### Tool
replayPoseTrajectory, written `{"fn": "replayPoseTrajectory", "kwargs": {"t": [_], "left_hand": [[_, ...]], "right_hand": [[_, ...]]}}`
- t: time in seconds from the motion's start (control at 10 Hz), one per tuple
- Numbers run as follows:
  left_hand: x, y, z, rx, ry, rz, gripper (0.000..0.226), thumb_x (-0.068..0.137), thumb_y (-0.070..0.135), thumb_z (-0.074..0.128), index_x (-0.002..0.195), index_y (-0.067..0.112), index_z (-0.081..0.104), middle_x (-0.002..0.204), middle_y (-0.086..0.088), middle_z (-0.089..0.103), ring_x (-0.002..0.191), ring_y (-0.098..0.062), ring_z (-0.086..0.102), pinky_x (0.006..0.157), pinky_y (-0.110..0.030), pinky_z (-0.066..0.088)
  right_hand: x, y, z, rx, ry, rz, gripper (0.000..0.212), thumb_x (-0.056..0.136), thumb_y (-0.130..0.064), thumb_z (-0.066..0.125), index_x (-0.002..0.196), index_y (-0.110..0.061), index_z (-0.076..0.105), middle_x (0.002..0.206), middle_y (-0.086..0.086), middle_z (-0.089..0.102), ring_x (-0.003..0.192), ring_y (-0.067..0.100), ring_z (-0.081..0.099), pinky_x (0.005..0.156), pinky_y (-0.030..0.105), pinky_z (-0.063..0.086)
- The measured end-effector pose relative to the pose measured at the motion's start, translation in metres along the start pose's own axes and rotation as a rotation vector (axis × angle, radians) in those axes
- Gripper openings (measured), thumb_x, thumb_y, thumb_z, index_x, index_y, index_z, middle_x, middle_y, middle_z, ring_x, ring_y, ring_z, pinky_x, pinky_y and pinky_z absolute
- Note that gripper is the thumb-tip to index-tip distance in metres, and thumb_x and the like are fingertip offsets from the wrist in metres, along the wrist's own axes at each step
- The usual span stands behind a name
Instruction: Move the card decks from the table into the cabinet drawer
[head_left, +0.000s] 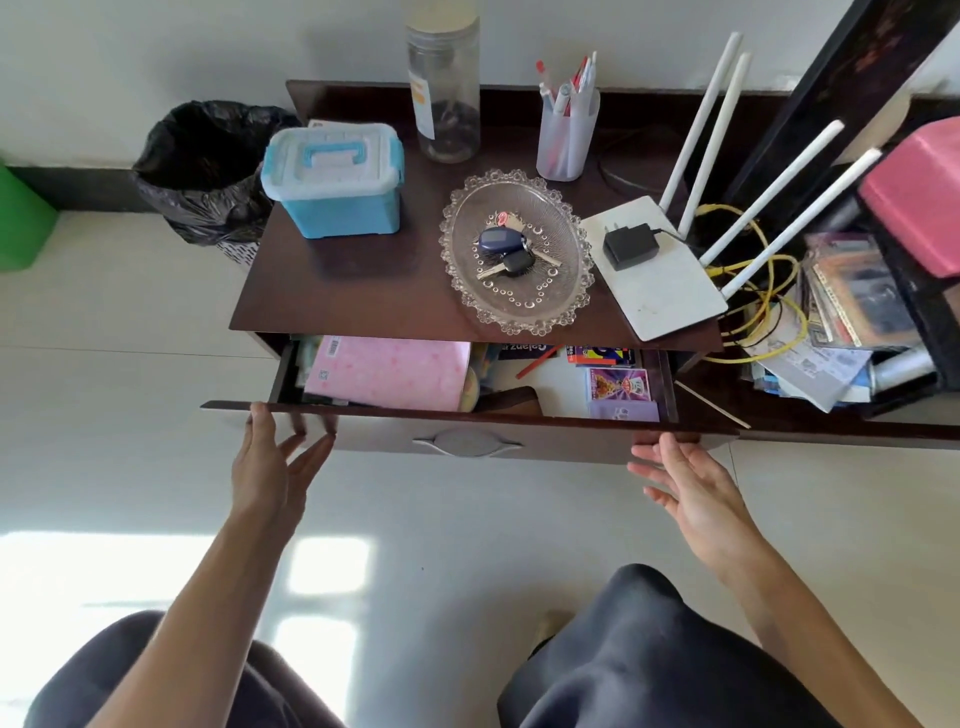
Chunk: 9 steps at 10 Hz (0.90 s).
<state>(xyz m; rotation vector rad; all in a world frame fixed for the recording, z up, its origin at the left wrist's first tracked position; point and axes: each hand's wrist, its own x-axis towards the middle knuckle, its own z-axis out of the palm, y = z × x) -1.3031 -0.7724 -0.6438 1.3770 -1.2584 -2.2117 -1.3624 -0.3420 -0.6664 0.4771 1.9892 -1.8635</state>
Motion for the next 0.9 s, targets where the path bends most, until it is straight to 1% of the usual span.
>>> {"fn": "replayPoseTrajectory", "kwargs": {"t": [0.1, 0.2, 0.3, 0.4, 0.5, 0.6, 0.7, 0.8, 0.9], "left_hand": [[0.005, 0.004, 0.01, -0.012, -0.011, -0.001, 0.066, 0.093, 0.055, 0.052, 0.149, 0.022, 0.037, 0.138, -0.021, 0.051, 0.118, -0.035, 0.063, 0.082, -0.033, 0.059], [0.01, 0.008, 0.022, -0.016, -0.006, 0.01, 0.063, 0.094, 0.055, 0.05, 0.148, 0.025, 0.036, 0.136, -0.018, 0.05, 0.117, -0.035, 0.064, 0.078, -0.032, 0.058], [0.016, 0.012, 0.032, -0.047, 0.011, -0.015, 0.06, 0.094, 0.055, 0.049, 0.146, 0.029, 0.038, 0.134, -0.015, 0.053, 0.111, -0.034, 0.068, 0.072, -0.03, 0.06], [0.023, 0.018, 0.041, -0.103, 0.012, -0.083, 0.057, 0.087, 0.06, 0.052, 0.137, 0.033, 0.051, 0.133, -0.008, 0.057, 0.094, -0.028, 0.072, 0.07, -0.03, 0.059], [0.033, 0.025, 0.052, -0.129, 0.049, -0.09, 0.044, 0.091, 0.055, 0.05, 0.128, 0.033, 0.058, 0.132, -0.015, 0.054, 0.09, -0.034, 0.071, 0.075, -0.039, 0.062], [0.043, 0.029, 0.062, -0.125, 0.034, -0.091, 0.045, 0.094, 0.056, 0.045, 0.132, 0.033, 0.055, 0.132, -0.019, 0.049, 0.095, -0.039, 0.067, 0.078, -0.045, 0.062], [0.045, 0.032, 0.069, -0.091, 0.007, -0.081, 0.052, 0.095, 0.058, 0.041, 0.139, 0.031, 0.046, 0.134, -0.019, 0.049, 0.09, -0.037, 0.066, 0.079, -0.046, 0.061], [0.043, 0.037, 0.066, -0.016, -0.021, -0.071, 0.054, 0.097, 0.055, 0.04, 0.143, 0.027, 0.042, 0.137, -0.018, 0.05, 0.089, -0.036, 0.067, 0.091, -0.048, 0.056], [0.015, 0.041, 0.036, 0.065, -0.115, -0.03, 0.05, 0.098, 0.049, 0.044, 0.138, 0.019, 0.044, 0.131, -0.019, 0.059, 0.098, -0.037, 0.069, 0.097, -0.049, 0.052]], "right_hand": [[0.013, -0.005, 0.001, 0.019, 0.002, -0.001, 0.058, 0.083, -0.064, 0.064, 0.114, -0.015, 0.065, 0.119, 0.0, 0.075, 0.108, 0.018, 0.073, 0.086, 0.037, 0.049], [0.023, -0.014, 0.006, 0.034, 0.009, 0.007, 0.052, 0.082, -0.061, 0.064, 0.109, -0.017, 0.065, 0.118, 0.001, 0.076, 0.106, 0.018, 0.074, 0.084, 0.035, 0.05], [0.035, -0.023, 0.011, 0.042, 0.033, 0.015, 0.041, 0.084, -0.055, 0.064, 0.104, -0.02, 0.064, 0.115, 0.001, 0.077, 0.101, 0.017, 0.075, 0.082, 0.034, 0.05], [0.048, -0.031, 0.014, 0.041, 0.046, 0.026, 0.025, 0.093, -0.046, 0.062, 0.101, -0.022, 0.063, 0.115, 0.0, 0.076, 0.099, 0.016, 0.076, 0.084, 0.035, 0.05], [0.061, -0.037, 0.019, 0.04, 0.055, 0.032, 0.017, 0.097, -0.04, 0.062, 0.098, -0.023, 0.062, 0.112, -0.001, 0.077, 0.093, 0.014, 0.077, 0.078, 0.032, 0.05], [0.073, -0.041, 0.023, 0.058, 0.068, 0.021, 0.013, 0.098, -0.035, 0.064, 0.096, -0.023, 0.061, 0.112, -0.002, 0.075, 0.087, 0.011, 0.078, 0.069, 0.027, 0.05], [0.078, -0.046, 0.024, 0.022, 0.043, 0.026, 0.011, 0.098, -0.032, 0.064, 0.101, -0.021, 0.062, 0.119, 0.0, 0.073, 0.096, 0.015, 0.076, 0.07, 0.027, 0.051], [0.067, -0.055, 0.024, 0.002, 0.004, 0.033, 0.022, 0.099, -0.027, 0.063, 0.119, -0.016, 0.061, 0.131, 0.002, 0.067, 0.102, 0.016, 0.073, 0.075, 0.029, 0.051], [0.029, -0.075, 0.017, -0.129, 0.007, -0.094, 0.028, 0.099, -0.035, 0.064, 0.125, -0.026, 0.064, 0.132, -0.003, 0.067, 0.105, 0.011, 0.073, 0.078, 0.028, 0.052]]}}
